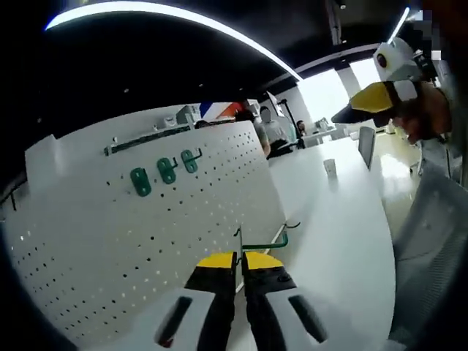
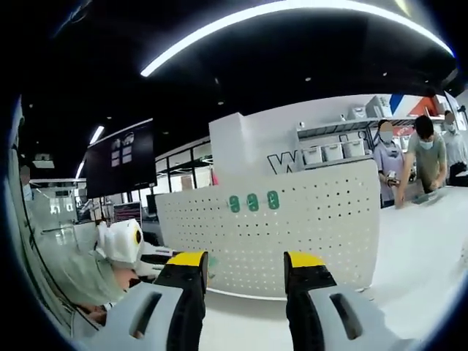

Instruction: Insert the hook assembly into the mounting plate slot until the hook locks in place.

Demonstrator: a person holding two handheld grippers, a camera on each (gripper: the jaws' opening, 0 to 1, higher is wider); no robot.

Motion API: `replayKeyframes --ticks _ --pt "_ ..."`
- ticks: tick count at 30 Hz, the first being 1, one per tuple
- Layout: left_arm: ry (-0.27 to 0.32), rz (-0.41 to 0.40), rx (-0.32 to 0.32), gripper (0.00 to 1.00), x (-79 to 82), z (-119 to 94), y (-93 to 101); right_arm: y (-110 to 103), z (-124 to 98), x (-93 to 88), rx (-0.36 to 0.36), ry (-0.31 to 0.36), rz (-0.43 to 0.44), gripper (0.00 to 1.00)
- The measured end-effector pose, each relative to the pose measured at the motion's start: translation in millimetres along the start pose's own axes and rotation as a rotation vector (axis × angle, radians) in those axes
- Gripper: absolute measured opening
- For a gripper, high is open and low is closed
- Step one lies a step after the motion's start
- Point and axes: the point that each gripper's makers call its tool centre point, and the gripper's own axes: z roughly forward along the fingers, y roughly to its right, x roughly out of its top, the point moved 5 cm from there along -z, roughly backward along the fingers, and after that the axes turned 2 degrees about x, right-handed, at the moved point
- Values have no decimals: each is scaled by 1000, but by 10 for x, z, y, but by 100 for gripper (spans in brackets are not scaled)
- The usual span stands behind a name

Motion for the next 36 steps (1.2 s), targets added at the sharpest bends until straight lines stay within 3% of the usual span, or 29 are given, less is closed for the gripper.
replayKeyframes --ticks 10,16,36 --pt "136 -50 2 3 302 -121 65 -123 74 83 42 10 -7 40" --pt "168 -102 -11 3 350 -161 104 -177 117 102 62 7 -9 38" --pt "279 -128 -30 3 550 -310 225 -479 246 127 162 -5 -4 25"
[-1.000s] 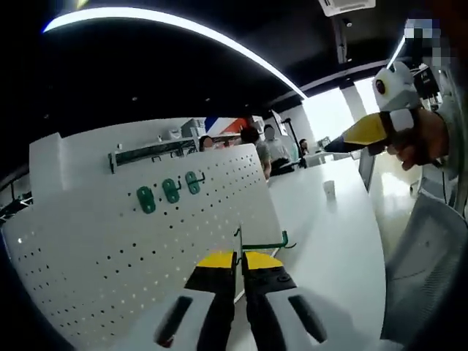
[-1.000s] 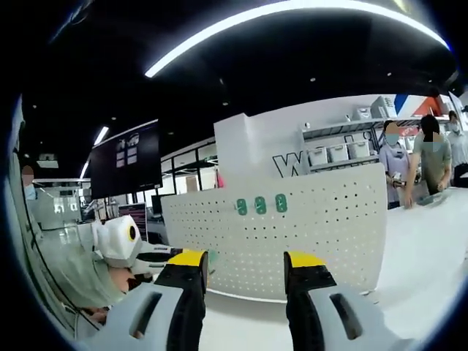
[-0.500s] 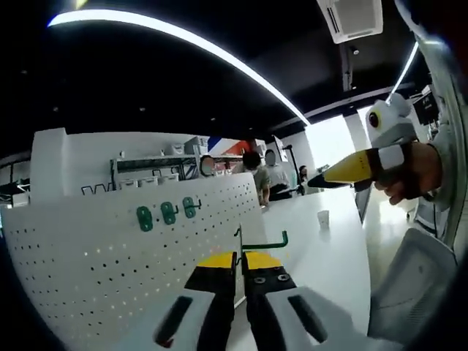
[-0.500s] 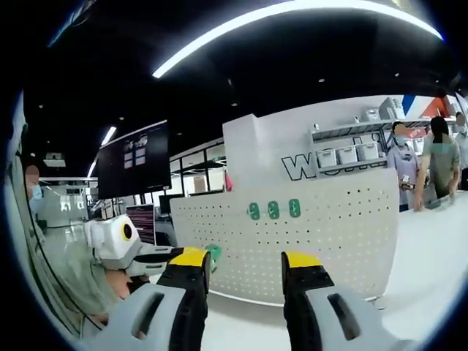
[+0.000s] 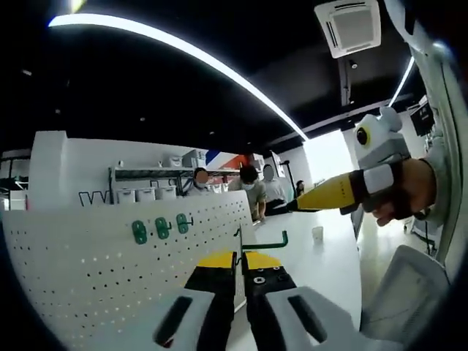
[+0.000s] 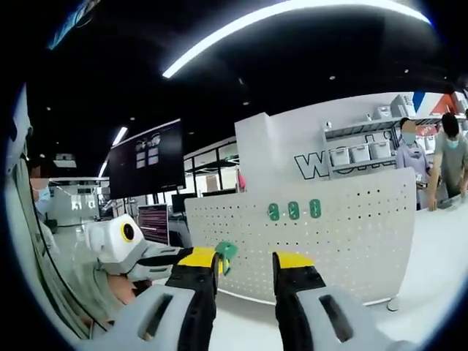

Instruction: Insert the hook assembly into the mounting plate slot until the hook locks in place.

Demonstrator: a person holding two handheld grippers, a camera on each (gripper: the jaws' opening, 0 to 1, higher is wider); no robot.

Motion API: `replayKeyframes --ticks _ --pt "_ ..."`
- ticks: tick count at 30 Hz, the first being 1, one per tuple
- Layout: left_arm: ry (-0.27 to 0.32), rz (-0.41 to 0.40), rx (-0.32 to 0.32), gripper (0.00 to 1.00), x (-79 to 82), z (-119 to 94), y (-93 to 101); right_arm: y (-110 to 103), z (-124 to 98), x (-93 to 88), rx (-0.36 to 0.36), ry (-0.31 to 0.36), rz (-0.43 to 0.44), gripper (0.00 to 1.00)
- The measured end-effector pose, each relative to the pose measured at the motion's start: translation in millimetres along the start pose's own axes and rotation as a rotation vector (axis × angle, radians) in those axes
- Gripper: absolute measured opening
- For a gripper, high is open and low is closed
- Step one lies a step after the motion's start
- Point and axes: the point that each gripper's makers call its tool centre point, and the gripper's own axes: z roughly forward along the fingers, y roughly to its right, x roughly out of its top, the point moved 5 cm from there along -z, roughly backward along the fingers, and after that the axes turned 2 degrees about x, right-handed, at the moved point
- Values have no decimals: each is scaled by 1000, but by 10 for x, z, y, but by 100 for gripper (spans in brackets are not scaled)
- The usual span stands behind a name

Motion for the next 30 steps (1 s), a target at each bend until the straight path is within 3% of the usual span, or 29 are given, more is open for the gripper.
replayKeyframes --ticks 2,15,30 --pt "8 -5 0 3 -30 -14 -84 -16 10 1 6 3 -1 25" --pt "56 -47 -27 3 158 42 171 -121 78 35 50 13 9 18" --pt "104 -91 -54 3 282 67 292 -173 118 71 76 27 30 12"
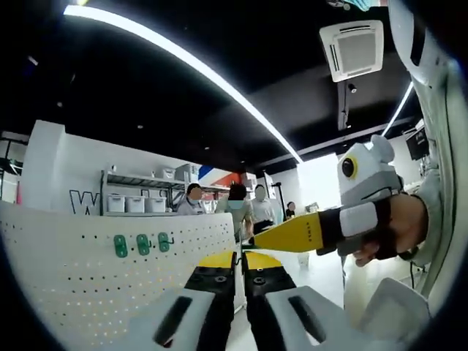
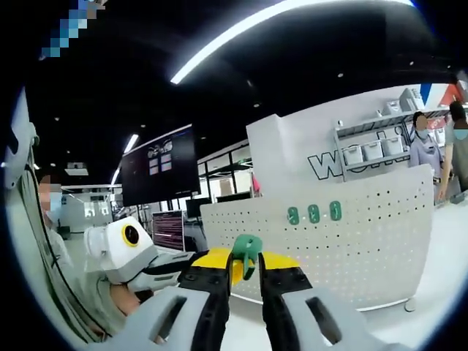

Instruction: Insert the hook assembly into the mounting plate slot until the hook locks in place.

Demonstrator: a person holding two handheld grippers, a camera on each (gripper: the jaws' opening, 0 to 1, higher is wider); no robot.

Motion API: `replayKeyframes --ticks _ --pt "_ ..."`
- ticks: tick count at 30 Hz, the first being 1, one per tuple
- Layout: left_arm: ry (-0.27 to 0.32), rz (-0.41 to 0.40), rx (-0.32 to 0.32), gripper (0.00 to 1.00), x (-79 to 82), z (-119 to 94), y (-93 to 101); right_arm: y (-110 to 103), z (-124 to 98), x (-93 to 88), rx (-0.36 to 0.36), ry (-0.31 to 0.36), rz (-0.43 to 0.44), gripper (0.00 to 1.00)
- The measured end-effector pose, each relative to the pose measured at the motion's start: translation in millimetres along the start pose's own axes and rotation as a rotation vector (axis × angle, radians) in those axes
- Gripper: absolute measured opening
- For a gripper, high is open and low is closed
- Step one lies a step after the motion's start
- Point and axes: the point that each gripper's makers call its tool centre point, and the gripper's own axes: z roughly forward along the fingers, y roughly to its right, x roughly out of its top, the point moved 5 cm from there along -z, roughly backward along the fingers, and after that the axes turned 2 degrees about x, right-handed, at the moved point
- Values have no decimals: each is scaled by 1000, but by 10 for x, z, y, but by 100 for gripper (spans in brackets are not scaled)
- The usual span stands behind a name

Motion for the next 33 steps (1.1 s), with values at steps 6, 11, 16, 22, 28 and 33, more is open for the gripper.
replayKeyframes --ticks 6,11,16,22,28,33 --pt "10 -12 -17 3 11 12 41 -3 6 0 4 8 26 11" --pt "12 -26 -13 3 1 12 35 -13 1 -16 10 12 51 8" --pt "12 -32 -14 3 -5 10 36 1 -5 -21 2 16 57 5" --pt "12 -28 -14 3 -9 5 38 9 -7 -24 0 16 41 2" --pt "-4 -11 -13 4 -73 1 46 -3 -6 -65 6 -11 -44 1" --pt "2 -6 -12 4 -69 2 55 -18 -4 -55 8 -12 -70 1"
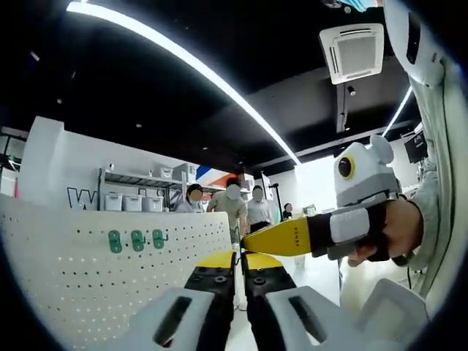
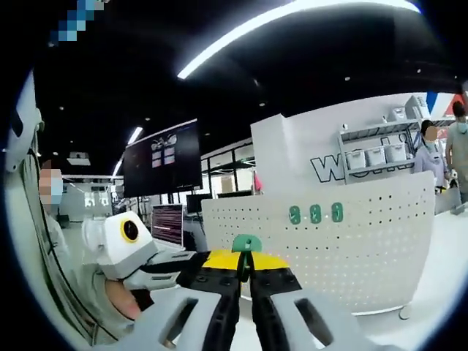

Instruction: Insert the hook assembly into the mounting plate slot until the hook locks in place.

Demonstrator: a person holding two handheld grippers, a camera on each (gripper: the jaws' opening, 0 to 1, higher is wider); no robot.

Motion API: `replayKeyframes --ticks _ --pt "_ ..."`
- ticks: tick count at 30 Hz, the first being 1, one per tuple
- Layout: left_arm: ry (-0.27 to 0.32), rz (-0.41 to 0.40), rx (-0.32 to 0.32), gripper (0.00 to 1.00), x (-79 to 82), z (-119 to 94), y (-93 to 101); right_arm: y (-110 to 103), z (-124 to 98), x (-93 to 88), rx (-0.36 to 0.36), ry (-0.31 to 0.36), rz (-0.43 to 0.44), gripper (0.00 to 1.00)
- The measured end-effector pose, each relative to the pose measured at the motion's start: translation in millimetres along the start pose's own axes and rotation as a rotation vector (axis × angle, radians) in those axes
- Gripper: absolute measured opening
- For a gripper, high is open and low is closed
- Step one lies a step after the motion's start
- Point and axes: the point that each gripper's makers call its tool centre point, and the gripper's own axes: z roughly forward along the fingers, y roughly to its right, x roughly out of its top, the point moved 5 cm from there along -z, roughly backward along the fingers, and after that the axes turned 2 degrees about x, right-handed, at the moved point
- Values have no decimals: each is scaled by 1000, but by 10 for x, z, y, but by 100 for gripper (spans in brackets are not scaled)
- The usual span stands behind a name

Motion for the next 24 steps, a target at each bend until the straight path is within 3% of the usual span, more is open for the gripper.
replayKeyframes --ticks 5,18,24 --pt "3 17 -5 7 6 3 20 10 -1 4 -7 3 -8 1" --pt "-48 38 50 38 -102 -77 -5 92 -12 12 -30 11 7 1" --pt "-72 31 84 43 -152 -163 -50 152 -17 12 -47 13 0 1"
